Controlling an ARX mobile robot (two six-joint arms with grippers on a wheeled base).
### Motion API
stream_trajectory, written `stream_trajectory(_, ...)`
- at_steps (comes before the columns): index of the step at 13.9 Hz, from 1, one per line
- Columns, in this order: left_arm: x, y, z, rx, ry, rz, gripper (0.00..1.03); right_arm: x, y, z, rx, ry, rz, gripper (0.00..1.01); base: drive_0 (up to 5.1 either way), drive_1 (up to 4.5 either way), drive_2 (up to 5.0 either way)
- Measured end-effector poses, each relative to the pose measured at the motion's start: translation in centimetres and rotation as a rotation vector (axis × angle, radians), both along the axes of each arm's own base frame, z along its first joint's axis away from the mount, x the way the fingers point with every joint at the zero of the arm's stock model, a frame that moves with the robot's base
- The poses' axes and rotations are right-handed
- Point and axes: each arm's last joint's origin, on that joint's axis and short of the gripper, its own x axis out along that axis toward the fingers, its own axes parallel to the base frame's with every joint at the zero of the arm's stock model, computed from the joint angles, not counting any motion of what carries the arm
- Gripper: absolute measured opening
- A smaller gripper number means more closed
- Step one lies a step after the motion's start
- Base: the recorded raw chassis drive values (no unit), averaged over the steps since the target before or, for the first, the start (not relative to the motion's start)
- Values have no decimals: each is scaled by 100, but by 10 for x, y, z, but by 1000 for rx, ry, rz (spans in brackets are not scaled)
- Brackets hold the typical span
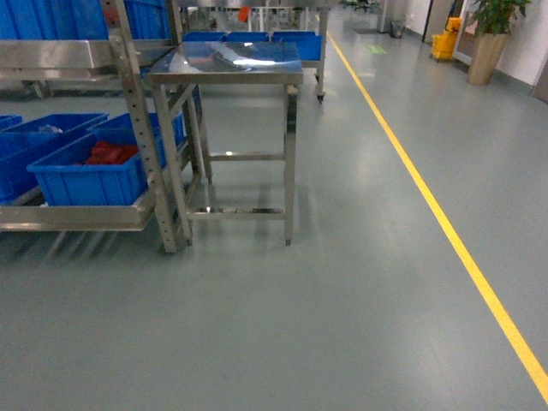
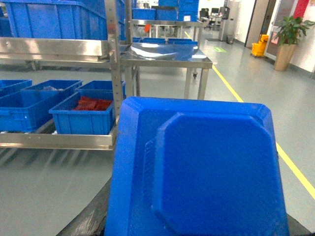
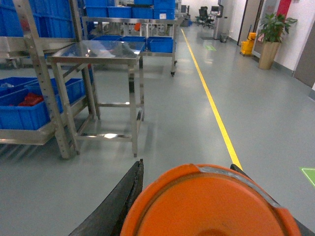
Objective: Sort blue parts and orange caps into right shelf containers
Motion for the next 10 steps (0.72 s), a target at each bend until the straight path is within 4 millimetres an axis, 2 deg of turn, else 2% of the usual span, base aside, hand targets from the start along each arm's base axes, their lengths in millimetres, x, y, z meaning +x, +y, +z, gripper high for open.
stream_trajectory(10,0,0,0,0,3,1,44,0,0,0,0,2,0,45,2,433,-429)
